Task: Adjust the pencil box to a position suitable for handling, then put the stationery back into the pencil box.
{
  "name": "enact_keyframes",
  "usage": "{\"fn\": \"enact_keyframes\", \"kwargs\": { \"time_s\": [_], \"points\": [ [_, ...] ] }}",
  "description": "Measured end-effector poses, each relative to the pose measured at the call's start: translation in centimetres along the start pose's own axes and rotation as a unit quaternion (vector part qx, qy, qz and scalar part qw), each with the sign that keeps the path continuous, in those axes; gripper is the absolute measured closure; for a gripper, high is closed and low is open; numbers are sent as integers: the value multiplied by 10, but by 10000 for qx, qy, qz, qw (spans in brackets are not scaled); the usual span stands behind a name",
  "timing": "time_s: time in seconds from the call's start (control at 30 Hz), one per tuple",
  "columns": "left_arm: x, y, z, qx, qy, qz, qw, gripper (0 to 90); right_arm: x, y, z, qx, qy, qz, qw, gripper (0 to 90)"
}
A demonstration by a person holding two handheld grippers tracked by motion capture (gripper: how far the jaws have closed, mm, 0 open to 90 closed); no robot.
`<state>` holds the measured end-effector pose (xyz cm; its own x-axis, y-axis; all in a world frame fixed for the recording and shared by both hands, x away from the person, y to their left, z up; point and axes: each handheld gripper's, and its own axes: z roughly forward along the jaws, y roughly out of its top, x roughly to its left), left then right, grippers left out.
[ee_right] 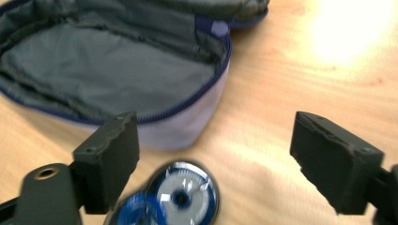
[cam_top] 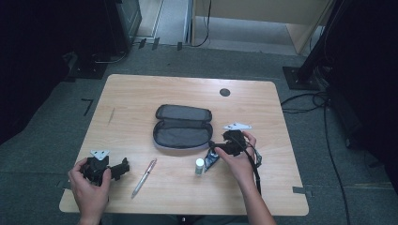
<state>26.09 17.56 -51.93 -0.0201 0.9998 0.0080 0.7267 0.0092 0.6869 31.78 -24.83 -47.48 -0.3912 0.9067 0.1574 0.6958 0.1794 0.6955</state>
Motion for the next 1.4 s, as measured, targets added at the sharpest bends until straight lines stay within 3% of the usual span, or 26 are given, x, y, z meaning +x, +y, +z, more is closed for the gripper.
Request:
{"fn": "enact_keyframes", "kwargs": {
  "time_s": [0.27,0.5,0.77,0.9,1.23,1.4],
  "points": [
    [0,0,0,1,1,1,10000,0,-6,-22,-13,-56,93,85,9999,155],
    [0,0,0,-1,1,0,10000,0,-10,-41,-28,-83,68,8,9999,150],
    [0,0,0,-5,-9,12,10000,0,-14,-57,-39,-255,209,200,9993,199],
    [0,0,0,-1,-20,37,10000,0,-10,-59,-39,-162,135,104,9997,195],
    [-2,1,1,-3,-49,60,10000,0,0,-60,-37,-264,251,-35,9993,208],
    [-2,1,1,-3,-51,59,10000,0,10,-57,-40,-418,504,-165,9977,266]
  ]
}}
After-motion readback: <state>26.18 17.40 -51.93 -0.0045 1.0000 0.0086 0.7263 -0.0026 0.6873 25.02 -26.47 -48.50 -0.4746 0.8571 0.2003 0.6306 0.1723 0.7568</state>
